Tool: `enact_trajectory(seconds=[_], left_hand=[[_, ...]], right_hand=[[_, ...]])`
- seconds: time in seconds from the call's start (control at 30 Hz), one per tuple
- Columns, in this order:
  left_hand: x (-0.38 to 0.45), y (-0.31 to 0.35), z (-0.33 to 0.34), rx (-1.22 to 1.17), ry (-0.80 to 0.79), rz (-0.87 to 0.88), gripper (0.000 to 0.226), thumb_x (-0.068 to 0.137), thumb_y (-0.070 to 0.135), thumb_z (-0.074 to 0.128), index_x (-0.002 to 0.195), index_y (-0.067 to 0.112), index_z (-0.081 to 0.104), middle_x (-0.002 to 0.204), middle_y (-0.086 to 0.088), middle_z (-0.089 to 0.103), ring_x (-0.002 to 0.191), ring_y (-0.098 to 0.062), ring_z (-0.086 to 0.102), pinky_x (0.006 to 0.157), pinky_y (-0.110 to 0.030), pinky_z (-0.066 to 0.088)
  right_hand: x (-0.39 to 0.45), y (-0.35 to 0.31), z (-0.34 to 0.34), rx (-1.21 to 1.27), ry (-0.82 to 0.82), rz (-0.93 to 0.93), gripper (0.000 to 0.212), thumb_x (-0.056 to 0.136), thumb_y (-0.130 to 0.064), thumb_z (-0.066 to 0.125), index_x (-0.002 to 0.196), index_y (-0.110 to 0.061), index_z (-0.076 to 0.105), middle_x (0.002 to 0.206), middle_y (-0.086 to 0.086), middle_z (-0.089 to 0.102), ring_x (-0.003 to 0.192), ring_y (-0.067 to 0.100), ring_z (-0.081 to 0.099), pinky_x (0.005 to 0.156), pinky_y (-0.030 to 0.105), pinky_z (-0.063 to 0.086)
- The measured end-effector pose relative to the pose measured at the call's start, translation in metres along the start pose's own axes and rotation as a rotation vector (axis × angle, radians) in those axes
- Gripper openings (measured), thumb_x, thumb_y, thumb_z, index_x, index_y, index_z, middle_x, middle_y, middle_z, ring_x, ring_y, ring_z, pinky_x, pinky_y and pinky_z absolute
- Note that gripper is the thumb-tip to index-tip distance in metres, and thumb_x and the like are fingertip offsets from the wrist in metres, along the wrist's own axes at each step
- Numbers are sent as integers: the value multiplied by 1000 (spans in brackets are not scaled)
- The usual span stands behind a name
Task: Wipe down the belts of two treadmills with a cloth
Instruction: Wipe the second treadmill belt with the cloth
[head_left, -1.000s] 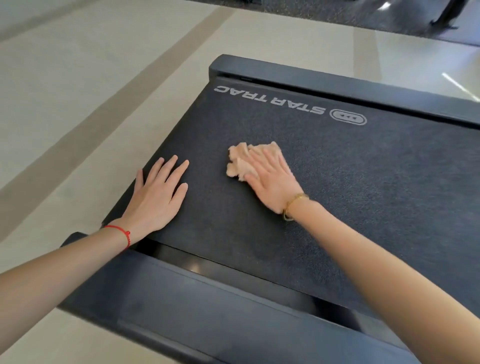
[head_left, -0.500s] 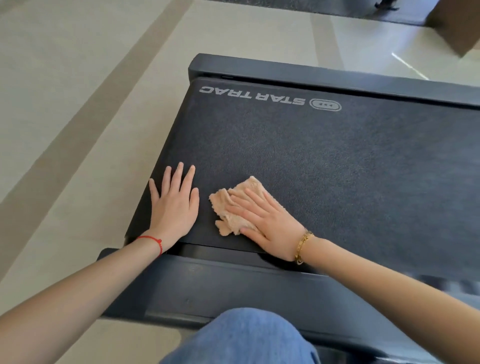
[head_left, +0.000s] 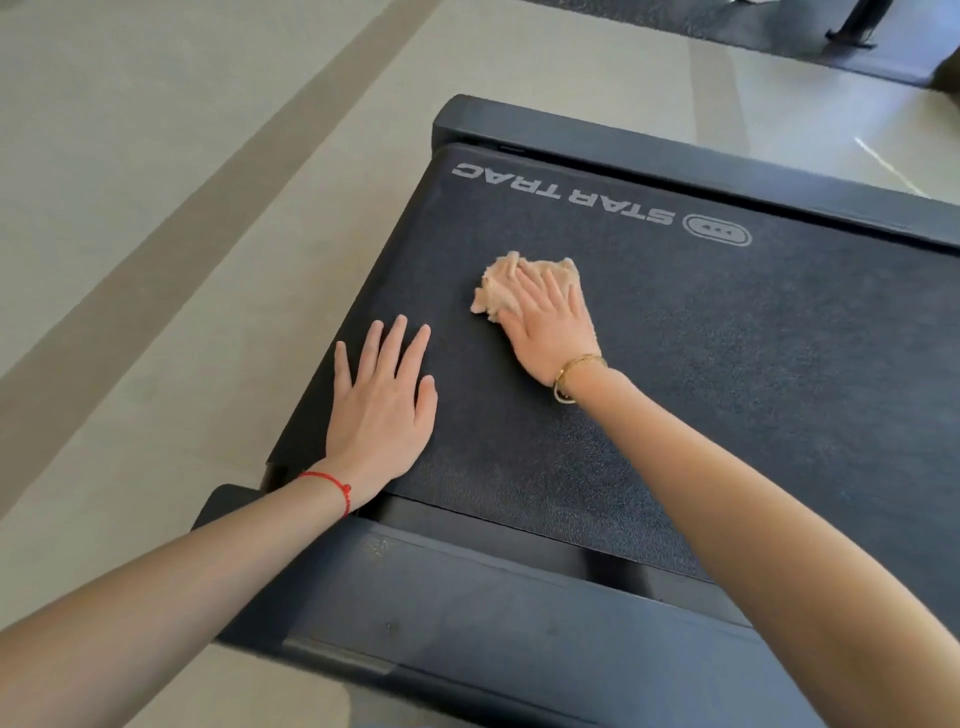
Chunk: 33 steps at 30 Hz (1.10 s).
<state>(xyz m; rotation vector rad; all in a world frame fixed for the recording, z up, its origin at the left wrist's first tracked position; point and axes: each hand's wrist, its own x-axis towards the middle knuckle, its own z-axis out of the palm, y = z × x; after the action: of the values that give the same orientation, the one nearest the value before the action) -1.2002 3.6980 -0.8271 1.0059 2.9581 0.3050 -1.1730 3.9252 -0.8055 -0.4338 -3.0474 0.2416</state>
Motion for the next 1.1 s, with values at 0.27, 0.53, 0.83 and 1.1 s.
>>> enact_trajectory(seconds=[0.27, 0.53, 0.83, 1.1], left_hand=[[14, 3, -2, -30, -7, 21, 63, 99, 41, 17, 158, 20, 20, 165, -6, 17, 153, -25, 8, 122, -57, 9], [63, 5, 2, -24, -22, -27, 59, 104, 42, 19, 160, 24, 8, 167, -4, 6, 154, -26, 1, 124, -53, 5], [63, 8, 7, 39, 21, -27, 64, 99, 44, 7, 160, 22, 9, 167, -6, 10, 154, -26, 6, 123, -51, 13], [62, 8, 9, 59, 34, -12, 63, 100, 41, 11, 160, 21, 10, 167, -5, 10, 154, -24, 5, 123, -50, 12]], right_hand=[[-20, -3, 4, 91, -57, -282, 61, 100, -51, 16, 155, -24, 21, 162, -6, 13, 150, 17, 2, 122, 39, -4], [89, 64, 1, 31, -15, -50, 55, 105, -41, 22, 156, -22, 13, 163, -1, 12, 150, 20, 1, 121, 44, -6], [235, 36, 14, -44, 4, 61, 60, 100, -45, 15, 156, -22, 10, 161, 2, 17, 150, 27, 5, 119, 50, -8], [202, -35, 27, -58, -9, -472, 57, 101, -44, 17, 152, -21, 27, 157, 2, 30, 149, 21, 14, 121, 50, 0]])
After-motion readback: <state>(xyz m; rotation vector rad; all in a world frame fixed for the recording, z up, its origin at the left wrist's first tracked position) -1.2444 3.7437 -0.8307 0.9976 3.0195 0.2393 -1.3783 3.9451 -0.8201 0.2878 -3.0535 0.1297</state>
